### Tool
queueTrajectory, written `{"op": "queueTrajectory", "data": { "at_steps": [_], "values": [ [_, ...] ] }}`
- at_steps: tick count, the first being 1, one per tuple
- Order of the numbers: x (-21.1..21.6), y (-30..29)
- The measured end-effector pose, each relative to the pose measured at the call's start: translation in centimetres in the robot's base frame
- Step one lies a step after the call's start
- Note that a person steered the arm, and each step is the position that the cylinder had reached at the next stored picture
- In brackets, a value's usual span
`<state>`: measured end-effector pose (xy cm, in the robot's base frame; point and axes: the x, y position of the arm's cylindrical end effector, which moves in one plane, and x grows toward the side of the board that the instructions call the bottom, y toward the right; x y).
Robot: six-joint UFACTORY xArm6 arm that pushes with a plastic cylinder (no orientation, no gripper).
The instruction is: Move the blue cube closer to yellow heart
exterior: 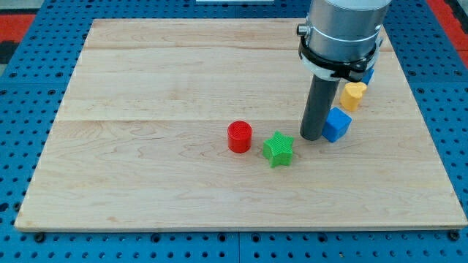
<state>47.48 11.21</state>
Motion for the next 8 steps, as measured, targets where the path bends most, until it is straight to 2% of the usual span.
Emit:
{"op": "queueTrajectory", "data": {
  "at_steps": [3, 6, 7, 8],
  "values": [
    [-1.2, 0.9],
    [-1.4, 4.3],
    [-1.4, 4.2],
    [-1.9, 0.7]
  ]
}}
